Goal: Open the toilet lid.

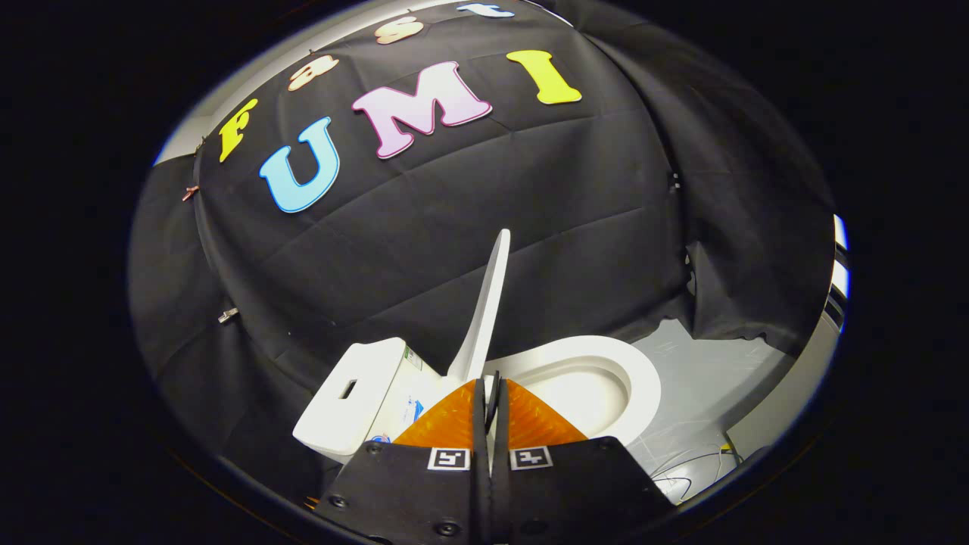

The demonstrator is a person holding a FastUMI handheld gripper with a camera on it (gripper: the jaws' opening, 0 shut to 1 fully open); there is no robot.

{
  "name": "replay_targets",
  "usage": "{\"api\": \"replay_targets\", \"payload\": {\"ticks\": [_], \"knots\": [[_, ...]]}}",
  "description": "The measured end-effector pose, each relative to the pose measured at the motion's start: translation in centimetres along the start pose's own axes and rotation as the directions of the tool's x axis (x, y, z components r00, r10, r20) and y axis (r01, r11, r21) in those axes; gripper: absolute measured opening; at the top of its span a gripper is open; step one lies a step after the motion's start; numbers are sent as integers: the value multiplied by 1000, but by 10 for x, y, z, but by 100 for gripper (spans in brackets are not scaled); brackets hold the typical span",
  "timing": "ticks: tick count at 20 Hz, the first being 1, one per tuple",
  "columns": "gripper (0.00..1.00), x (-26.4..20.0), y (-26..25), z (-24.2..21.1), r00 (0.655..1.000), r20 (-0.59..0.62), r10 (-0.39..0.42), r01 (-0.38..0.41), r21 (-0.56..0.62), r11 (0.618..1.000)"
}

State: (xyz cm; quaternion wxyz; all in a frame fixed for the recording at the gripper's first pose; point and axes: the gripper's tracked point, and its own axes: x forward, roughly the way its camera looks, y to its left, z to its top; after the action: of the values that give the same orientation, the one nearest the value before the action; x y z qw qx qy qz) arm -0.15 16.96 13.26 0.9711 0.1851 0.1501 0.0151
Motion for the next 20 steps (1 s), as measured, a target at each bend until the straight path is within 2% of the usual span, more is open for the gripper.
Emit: {"api": "replay_targets", "payload": {"ticks": [20], "knots": [[5,-8,128,1,999,31,-28,33,-169,985]]}}
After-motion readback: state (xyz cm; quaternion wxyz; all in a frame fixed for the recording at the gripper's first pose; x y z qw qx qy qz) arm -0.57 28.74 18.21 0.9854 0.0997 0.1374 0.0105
